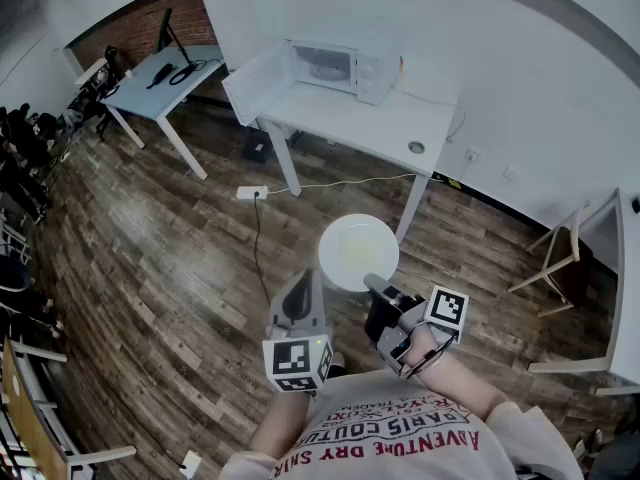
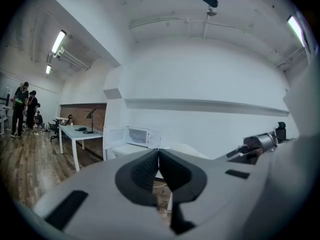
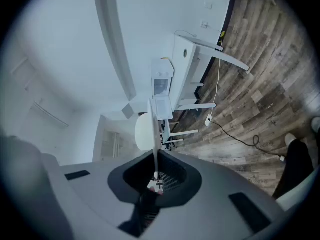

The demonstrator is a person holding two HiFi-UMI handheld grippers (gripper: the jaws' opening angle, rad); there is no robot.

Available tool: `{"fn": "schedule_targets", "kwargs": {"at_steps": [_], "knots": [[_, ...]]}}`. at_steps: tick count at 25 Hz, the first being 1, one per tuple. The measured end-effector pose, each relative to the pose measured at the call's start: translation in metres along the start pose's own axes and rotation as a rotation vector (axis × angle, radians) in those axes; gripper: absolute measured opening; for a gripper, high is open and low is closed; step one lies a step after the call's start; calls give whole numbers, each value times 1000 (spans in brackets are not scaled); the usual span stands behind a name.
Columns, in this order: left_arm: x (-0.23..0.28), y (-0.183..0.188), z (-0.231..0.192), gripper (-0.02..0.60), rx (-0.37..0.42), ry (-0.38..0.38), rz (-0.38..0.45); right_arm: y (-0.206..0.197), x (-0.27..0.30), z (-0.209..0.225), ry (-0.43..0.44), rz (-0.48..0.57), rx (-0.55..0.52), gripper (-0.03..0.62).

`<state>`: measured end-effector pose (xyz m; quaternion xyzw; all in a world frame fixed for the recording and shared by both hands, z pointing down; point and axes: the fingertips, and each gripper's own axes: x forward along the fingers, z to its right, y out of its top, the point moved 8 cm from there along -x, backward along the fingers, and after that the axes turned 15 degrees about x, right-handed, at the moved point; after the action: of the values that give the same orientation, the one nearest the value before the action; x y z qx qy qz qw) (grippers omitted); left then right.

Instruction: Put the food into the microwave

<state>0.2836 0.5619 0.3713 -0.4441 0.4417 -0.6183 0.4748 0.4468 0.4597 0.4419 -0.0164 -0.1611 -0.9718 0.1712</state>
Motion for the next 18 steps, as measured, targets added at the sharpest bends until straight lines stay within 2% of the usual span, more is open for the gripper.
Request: {"fn": "schedule_targets", "kwargs": {"at_steps": [13, 18], "knots": [[0, -5, -8, 6, -10, 21, -4, -1, 10, 1, -10, -5, 21, 23], [3, -12, -18, 6, -26, 11, 3, -4, 19, 0, -22, -8, -3, 21]]}}
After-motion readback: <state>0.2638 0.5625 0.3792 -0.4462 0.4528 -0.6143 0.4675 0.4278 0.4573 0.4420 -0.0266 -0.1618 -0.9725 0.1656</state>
